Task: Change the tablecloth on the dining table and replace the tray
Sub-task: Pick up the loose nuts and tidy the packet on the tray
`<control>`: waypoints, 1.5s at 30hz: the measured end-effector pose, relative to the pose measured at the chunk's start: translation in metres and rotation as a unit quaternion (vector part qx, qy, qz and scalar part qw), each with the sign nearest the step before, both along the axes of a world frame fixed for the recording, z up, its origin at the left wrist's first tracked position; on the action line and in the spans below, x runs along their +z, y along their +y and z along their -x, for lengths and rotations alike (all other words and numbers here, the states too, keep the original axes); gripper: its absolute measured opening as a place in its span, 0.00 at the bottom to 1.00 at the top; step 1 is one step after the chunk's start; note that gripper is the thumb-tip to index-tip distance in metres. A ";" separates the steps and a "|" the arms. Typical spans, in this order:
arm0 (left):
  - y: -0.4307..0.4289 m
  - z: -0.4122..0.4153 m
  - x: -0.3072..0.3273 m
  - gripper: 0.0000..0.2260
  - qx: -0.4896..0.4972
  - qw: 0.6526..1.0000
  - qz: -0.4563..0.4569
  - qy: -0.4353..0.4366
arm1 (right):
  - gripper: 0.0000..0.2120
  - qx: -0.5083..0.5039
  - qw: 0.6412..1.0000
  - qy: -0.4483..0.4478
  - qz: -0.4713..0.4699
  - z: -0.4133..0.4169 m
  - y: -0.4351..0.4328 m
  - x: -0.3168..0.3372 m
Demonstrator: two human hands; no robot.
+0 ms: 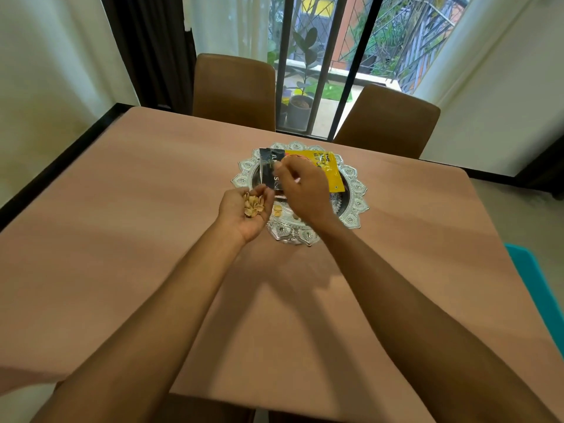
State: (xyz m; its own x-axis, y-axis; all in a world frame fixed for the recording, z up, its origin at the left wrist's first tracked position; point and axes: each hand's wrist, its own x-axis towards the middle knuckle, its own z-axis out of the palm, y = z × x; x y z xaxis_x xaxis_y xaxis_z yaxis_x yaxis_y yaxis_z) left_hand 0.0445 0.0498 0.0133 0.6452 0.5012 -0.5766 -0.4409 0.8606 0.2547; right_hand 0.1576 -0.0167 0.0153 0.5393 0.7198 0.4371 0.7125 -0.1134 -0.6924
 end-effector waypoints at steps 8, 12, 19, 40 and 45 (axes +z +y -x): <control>0.021 0.024 -0.019 0.14 -0.020 0.998 0.007 0.063 | 0.23 -0.020 0.966 -0.035 0.254 -0.039 -0.040 -0.031; 0.022 0.028 -0.023 0.12 -0.062 0.997 0.012 0.051 | 0.19 0.021 0.953 -0.108 0.281 -0.023 -0.039 -0.039; 0.023 0.033 -0.024 0.16 -0.093 0.994 0.000 0.049 | 0.14 0.041 0.952 -0.189 0.239 -0.013 -0.032 -0.036; 0.018 0.039 -0.030 0.16 -0.123 0.987 -0.036 0.094 | 0.20 0.131 0.964 -0.091 0.213 -0.058 -0.055 -0.032; 0.015 0.036 -0.030 0.16 -0.126 0.986 -0.035 0.101 | 0.28 0.078 0.932 -0.197 0.294 -0.047 -0.050 -0.037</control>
